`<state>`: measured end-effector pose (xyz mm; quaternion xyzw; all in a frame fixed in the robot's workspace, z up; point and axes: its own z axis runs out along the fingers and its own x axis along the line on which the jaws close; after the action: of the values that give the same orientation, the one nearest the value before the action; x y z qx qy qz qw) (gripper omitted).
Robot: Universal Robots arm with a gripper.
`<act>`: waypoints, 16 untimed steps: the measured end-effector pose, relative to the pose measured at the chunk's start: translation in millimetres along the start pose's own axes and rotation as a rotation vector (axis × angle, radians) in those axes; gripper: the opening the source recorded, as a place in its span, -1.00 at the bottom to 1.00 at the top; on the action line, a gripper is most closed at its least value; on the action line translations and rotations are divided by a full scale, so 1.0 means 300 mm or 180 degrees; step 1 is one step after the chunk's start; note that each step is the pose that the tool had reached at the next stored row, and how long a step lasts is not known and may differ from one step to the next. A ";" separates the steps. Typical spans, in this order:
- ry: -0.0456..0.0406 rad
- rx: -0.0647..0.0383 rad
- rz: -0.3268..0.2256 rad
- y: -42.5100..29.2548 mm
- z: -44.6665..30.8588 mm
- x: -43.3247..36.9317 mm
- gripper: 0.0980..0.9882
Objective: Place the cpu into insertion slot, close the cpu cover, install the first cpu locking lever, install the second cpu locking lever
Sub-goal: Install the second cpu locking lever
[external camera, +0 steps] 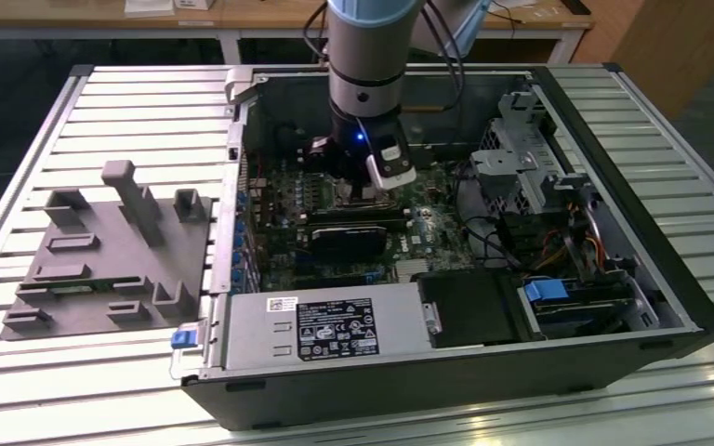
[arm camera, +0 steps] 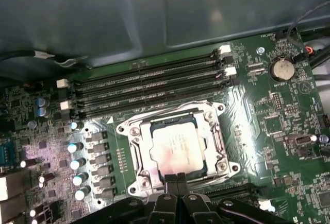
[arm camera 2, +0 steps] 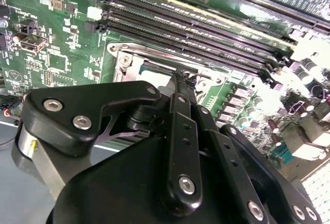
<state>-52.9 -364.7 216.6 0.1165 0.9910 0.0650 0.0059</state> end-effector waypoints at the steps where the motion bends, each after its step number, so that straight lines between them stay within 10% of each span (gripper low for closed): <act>1: 0.0000 0.0007 0.0000 0.005 0.001 -0.001 -0.99; 16: -0.0005 0.0124 -0.0001 0.075 0.010 -0.013 -0.99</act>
<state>-43.9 -343.6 216.5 0.1165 0.9921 0.0455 0.0045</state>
